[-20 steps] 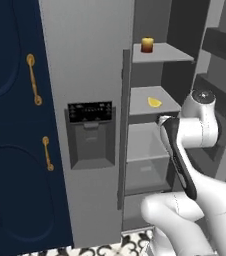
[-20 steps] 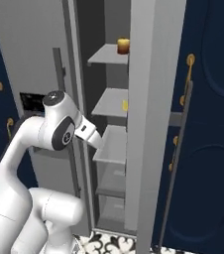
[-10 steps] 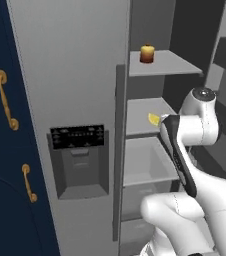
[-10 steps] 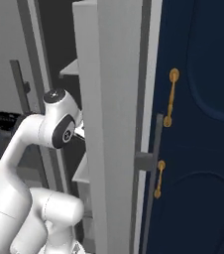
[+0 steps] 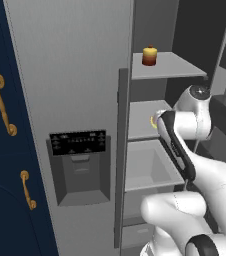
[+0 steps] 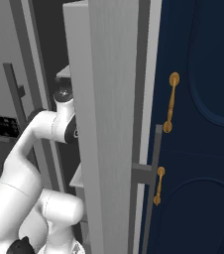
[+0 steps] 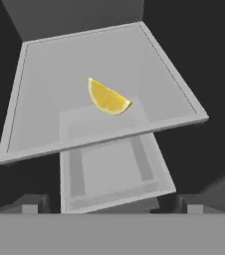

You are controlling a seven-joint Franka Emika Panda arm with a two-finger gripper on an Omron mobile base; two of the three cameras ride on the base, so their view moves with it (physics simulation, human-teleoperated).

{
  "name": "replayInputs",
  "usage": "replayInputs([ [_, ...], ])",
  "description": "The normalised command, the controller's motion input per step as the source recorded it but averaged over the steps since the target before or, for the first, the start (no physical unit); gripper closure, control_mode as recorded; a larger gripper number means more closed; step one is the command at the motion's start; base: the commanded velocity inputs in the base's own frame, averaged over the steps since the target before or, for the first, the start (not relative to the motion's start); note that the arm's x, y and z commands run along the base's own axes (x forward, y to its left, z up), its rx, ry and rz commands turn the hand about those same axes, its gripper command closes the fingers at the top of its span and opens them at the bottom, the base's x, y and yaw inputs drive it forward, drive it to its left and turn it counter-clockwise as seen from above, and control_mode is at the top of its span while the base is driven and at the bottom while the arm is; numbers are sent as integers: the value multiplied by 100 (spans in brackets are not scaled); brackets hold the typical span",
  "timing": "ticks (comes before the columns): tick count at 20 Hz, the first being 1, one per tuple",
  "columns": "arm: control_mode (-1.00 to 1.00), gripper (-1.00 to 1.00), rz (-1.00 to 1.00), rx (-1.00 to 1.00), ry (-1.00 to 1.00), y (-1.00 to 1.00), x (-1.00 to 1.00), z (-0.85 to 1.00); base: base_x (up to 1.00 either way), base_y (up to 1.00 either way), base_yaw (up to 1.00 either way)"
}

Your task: Grab a lemon wedge from the fridge and one ice cube from the ice bowl, and put them in the glass of lemonade.

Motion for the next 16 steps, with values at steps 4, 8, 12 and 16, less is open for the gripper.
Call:
replayInputs([
  [4, -100, -100, 17, -19, 7, 0, 77, -7, 0, 0, 0],
  [8, -100, -100, 7, -15, 13, -11, 74, -2, 0, 0, 0],
  [12, -100, -100, 4, -3, 9, -14, 38, -16, 0, 0, 0],
  [16, -100, -100, 5, 0, 0, -18, 12, -57, 0, 0, 0],
])
